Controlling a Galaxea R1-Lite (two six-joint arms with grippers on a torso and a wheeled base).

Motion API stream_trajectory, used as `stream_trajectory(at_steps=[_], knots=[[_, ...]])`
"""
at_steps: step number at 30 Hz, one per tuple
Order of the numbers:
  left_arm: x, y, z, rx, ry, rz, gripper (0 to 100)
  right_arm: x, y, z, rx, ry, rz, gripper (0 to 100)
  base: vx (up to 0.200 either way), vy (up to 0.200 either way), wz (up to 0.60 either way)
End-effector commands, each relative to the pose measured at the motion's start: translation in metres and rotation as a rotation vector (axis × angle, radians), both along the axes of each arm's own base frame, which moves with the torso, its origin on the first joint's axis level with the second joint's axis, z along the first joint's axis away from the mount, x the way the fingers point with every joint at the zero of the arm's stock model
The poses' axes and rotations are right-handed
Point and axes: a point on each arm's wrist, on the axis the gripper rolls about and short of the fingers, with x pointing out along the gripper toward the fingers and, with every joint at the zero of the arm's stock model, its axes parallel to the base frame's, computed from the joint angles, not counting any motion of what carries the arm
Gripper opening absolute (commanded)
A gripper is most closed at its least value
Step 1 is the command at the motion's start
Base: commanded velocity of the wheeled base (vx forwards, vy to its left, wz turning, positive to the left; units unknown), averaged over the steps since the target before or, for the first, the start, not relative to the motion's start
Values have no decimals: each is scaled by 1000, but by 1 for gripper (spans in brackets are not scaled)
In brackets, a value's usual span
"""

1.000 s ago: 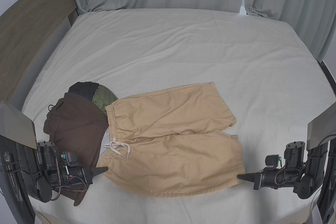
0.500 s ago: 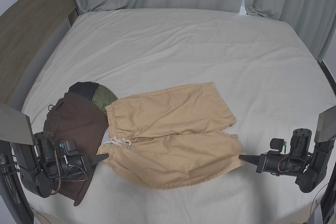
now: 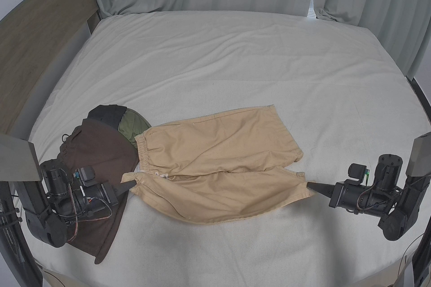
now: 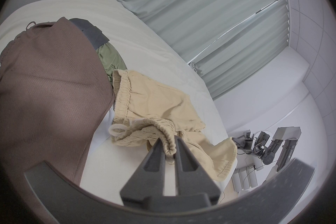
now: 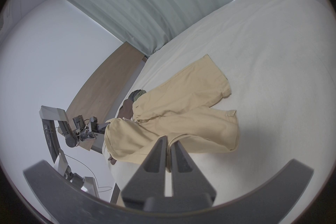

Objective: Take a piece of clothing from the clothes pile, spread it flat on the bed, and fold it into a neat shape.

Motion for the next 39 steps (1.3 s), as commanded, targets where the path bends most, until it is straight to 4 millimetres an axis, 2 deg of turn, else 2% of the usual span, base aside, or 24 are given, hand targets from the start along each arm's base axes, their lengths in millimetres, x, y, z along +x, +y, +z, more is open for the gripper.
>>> stream_trajectory(at_steps=[1,11,20,39], knots=[[5,-2,8,-10,-32,11,0,4,0,3,10,-17,-6,0,0,0,0],[6,-6,14,-25,-46,18,0,19,3,15,54,-70,-19,0,0,0,0],[13,-9,17,-51,-42,70,0,37,10,39,120,-159,-50,0,0,0,0],[23,-10,20,-83,-52,116,0,66,12,65,156,-302,-57,0,0,0,0]])
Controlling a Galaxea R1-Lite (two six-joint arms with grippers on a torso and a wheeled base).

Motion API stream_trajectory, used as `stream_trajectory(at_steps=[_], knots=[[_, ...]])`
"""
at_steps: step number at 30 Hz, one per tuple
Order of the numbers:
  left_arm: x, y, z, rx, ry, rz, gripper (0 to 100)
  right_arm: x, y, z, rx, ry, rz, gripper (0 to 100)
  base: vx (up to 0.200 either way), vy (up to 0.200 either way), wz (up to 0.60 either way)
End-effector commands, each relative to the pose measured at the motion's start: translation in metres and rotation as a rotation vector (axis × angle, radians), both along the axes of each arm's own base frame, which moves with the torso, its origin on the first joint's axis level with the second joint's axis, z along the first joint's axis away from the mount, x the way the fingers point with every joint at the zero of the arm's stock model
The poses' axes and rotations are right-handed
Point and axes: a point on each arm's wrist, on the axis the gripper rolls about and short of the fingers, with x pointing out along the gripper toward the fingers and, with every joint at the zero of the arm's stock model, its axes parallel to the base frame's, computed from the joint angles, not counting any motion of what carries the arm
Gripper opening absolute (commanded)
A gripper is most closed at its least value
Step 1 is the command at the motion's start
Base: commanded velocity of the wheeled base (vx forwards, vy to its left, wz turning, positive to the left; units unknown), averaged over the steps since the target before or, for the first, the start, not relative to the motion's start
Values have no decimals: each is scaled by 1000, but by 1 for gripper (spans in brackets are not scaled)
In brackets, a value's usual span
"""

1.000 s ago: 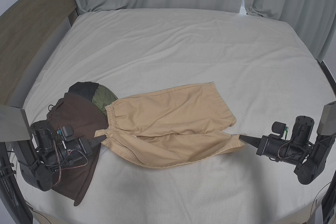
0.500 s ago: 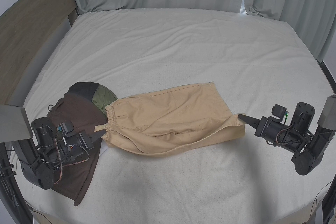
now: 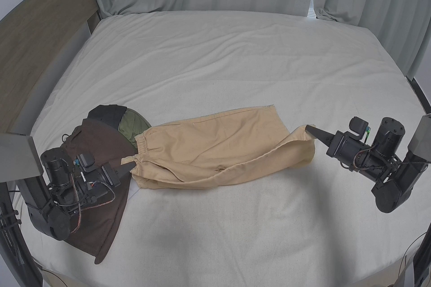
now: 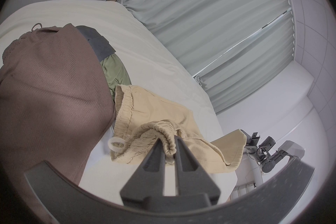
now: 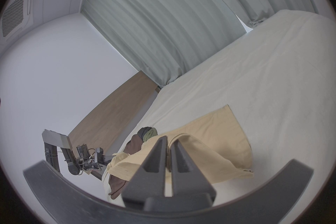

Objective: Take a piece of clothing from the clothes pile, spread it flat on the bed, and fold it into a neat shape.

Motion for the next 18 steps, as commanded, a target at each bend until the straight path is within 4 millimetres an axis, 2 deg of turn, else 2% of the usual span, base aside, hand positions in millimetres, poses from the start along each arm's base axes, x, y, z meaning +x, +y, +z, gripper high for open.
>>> stream_trajectory(at_steps=[1,6,12,18], knots=[[4,0,2,-2,-13,21,0,7,1,8,8,-42,0,0,0,0,0],[7,0,3,-18,-11,41,0,24,3,12,7,-37,-3,0,0,0,0],[11,-1,5,-28,-17,65,0,32,1,15,3,-16,-14,0,0,0,0],[12,-3,2,-27,-10,65,0,0,0,19,-9,9,0,0,0,0,0]])
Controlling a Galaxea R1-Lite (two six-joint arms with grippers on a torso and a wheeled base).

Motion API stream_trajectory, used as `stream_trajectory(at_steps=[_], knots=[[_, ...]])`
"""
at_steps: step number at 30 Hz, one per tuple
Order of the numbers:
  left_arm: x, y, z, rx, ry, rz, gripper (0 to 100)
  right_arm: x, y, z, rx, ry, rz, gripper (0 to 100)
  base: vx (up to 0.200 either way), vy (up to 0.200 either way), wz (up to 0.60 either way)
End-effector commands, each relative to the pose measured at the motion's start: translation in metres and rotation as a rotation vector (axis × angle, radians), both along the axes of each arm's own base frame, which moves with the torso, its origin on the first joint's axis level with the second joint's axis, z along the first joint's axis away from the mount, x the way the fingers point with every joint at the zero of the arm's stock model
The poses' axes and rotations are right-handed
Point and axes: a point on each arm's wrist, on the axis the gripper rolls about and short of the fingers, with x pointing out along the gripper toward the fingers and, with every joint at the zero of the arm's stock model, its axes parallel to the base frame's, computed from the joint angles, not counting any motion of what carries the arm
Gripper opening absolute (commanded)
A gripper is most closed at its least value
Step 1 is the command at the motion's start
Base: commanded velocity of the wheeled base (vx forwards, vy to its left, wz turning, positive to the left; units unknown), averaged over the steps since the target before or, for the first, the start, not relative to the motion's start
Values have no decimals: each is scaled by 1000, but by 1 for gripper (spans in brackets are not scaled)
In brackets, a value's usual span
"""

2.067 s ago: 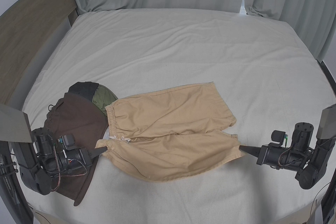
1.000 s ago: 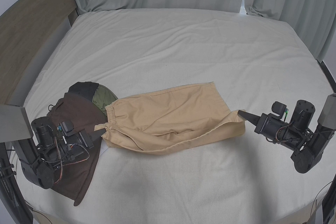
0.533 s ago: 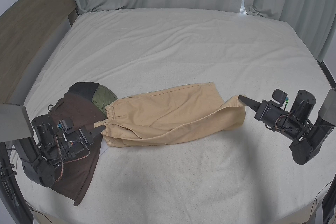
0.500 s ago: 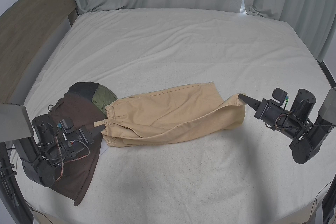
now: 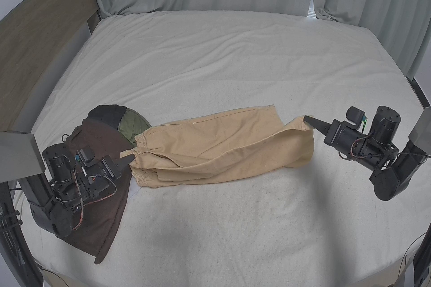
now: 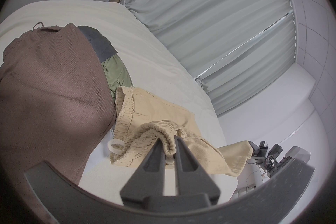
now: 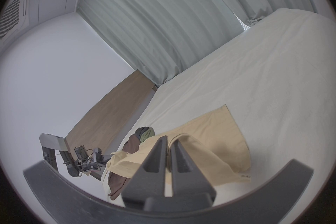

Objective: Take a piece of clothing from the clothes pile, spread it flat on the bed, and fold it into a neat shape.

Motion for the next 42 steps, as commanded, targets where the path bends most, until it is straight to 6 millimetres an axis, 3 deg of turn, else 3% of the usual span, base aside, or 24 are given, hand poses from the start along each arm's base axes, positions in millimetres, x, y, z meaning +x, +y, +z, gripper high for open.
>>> stream_trajectory(at_steps=[1,9,25,32,42], knots=[[1,-1,-2,0,5,-2,0,-24,0,7,-5,4,13,0,0,0,0],[1,-1,-3,-1,10,1,0,-61,0,14,-16,11,36,0,0,0,0],[2,-1,-6,0,19,1,0,-86,0,6,-20,30,56,0,0,0,0],[4,-1,-5,-2,14,3,0,-71,-8,1,-22,41,15,0,0,0,0],[8,-2,-3,-2,-3,3,0,-20,-6,-13,-11,32,-8,0,0,0,0]])
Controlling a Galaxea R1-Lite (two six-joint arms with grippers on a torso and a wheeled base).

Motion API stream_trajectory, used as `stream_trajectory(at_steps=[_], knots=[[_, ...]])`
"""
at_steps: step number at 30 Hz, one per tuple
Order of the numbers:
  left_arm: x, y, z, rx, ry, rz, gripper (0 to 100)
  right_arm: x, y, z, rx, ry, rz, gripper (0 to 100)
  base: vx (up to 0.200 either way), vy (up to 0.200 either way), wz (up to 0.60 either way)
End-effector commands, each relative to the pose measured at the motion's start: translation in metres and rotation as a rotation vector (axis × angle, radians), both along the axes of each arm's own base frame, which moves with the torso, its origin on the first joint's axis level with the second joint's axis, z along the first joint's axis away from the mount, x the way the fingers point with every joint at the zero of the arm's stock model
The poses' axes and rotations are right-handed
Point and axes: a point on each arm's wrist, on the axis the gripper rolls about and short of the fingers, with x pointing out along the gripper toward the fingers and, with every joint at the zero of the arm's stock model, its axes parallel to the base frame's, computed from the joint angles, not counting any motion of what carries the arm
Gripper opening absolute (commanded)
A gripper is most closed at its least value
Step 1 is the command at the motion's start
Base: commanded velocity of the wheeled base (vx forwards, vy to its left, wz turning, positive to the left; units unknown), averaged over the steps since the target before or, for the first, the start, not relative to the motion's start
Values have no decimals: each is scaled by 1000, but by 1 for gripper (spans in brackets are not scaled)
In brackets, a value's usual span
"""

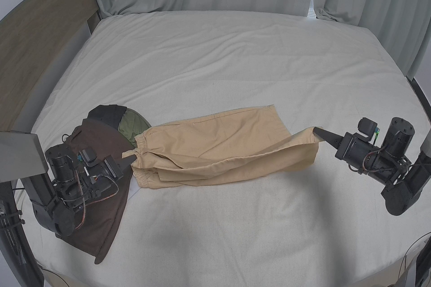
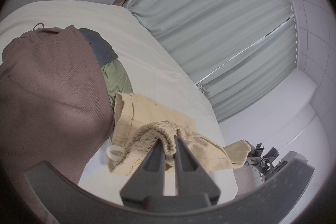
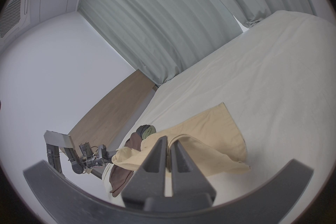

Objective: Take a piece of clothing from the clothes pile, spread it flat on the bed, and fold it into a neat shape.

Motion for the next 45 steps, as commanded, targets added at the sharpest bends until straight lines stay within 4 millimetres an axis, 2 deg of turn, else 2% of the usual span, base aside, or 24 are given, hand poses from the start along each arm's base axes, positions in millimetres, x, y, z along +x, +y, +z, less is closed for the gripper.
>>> stream_trajectory(at_steps=[1,9,17,36,40,45], knots=[[3,-1,1,-1,-12,7,0,27,2,-13,4,13,-7,0,0,0,0],[14,-6,10,-40,-44,50,0,60,5,-5,39,-10,-13,0,0,0,0],[25,-9,5,-39,-51,82,0,88,5,-2,50,-7,-25,0,0,0,0],[48,-10,-10,-39,-57,141,0,147,14,-23,50,-12,-25,0,0,0,0],[54,-10,-13,-38,-62,144,0,150,15,-24,51,-18,-24,0,0,0,0],[61,-10,-15,-40,-73,158,0,161,15,-40,50,-9,-29,0,0,0,0]])
